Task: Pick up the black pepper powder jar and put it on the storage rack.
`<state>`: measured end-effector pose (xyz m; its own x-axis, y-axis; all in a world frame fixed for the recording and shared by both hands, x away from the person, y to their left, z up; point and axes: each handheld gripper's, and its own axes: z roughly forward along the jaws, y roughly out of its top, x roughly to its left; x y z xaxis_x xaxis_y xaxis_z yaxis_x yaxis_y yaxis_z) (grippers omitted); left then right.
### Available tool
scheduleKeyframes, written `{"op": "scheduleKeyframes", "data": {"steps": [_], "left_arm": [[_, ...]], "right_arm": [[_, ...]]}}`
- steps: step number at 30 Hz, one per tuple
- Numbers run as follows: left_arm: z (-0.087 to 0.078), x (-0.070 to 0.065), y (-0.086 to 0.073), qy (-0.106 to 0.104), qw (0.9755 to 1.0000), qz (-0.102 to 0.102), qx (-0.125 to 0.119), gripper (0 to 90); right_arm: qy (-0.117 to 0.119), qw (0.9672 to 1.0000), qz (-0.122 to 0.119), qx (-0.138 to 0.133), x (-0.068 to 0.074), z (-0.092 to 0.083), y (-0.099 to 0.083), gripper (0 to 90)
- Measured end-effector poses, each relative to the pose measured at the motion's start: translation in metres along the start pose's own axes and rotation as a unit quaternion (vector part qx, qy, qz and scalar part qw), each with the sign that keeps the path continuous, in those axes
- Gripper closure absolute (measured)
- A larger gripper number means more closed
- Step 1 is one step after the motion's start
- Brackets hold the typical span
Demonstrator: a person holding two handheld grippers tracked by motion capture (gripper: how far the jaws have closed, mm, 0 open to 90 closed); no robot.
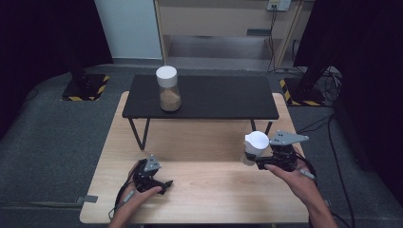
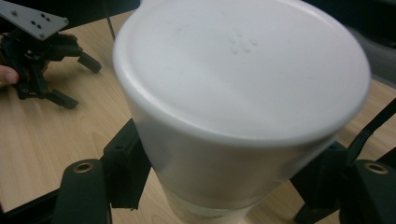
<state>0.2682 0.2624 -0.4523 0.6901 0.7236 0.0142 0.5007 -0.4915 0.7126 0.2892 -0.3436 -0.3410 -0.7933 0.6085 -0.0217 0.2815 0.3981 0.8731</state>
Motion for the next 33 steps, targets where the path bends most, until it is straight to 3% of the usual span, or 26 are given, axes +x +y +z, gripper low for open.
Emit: {"op": "scheduleKeyframes", "data": {"steps": [11, 20, 28, 33], "left_arm": [[0.000, 0.000, 0.000, 0.000, 1.0000, 0.000, 0.000, 0.0], [0.000, 0.000, 0.000, 0.000, 1.0000, 0.000, 0.000, 0.0], [0.000, 0.000, 0.000, 0.000, 1.0000, 0.000, 0.000, 0.0], [0.000, 0.000, 0.000, 0.000, 1.0000, 0.000, 0.000, 0.0]], "right_arm": [[0.007, 0.9999, -0.015, -0.001, -0.001, -0.025, 0.043, 31.6], [0.009, 0.9995, -0.030, -0.002, -0.001, -0.042, 0.089, 31.6], [-0.003, 0.9993, -0.036, 0.008, -0.011, -0.037, 0.128, 31.6], [-0.013, 0.9994, -0.031, 0.010, -0.022, -0.029, 0.142, 31.6]]}}
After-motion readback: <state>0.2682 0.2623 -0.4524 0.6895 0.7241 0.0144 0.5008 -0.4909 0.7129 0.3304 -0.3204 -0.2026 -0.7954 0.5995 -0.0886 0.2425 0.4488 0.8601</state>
